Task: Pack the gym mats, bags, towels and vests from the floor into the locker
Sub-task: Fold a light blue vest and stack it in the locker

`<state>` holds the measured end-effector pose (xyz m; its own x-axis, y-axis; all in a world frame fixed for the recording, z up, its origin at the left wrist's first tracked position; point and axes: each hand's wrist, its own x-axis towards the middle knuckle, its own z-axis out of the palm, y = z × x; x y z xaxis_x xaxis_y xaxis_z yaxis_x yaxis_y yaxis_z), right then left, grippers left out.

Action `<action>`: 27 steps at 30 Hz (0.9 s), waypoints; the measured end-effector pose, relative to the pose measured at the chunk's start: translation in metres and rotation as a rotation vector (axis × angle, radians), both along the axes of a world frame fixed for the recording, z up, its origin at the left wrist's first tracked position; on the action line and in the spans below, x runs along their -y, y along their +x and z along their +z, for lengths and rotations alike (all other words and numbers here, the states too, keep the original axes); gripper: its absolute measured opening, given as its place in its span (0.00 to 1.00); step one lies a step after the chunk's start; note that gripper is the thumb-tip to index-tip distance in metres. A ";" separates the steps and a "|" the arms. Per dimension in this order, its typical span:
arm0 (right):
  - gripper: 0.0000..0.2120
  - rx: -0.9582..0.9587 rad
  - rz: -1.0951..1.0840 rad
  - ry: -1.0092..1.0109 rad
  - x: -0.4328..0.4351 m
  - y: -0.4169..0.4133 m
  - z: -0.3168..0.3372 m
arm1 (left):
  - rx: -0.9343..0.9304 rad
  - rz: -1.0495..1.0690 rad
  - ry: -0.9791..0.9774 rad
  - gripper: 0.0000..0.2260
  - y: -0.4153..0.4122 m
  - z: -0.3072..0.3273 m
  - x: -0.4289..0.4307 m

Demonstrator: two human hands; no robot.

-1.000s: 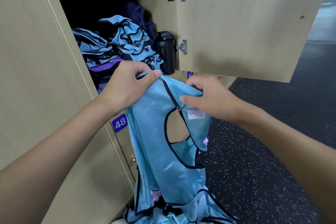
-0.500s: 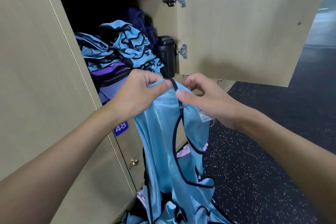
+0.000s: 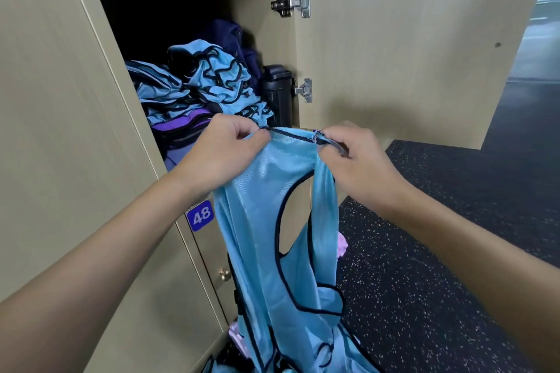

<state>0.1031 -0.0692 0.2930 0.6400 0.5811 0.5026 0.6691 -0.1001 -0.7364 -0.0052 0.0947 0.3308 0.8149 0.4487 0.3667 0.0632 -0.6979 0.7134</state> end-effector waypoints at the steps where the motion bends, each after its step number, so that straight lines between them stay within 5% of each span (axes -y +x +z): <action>1: 0.09 -0.076 0.021 0.028 0.000 0.001 0.001 | -0.015 -0.014 -0.019 0.19 -0.001 0.001 -0.002; 7: 0.05 -0.433 0.070 0.053 0.004 0.002 0.008 | 0.024 -0.022 -0.188 0.12 -0.005 0.004 -0.015; 13: 0.14 -0.301 0.234 -0.186 0.014 0.002 0.013 | 0.046 -0.004 -0.185 0.22 -0.007 0.005 -0.018; 16: 0.21 -0.288 0.144 -0.091 0.014 0.000 0.013 | 0.013 0.004 -0.144 0.18 -0.006 0.002 -0.025; 24: 0.14 -0.559 0.212 0.119 0.016 -0.006 0.017 | 0.014 0.001 0.006 0.07 -0.003 0.000 -0.003; 27: 0.15 -0.592 0.241 0.168 0.013 -0.008 0.014 | 0.031 -0.035 0.043 0.12 0.000 -0.002 0.009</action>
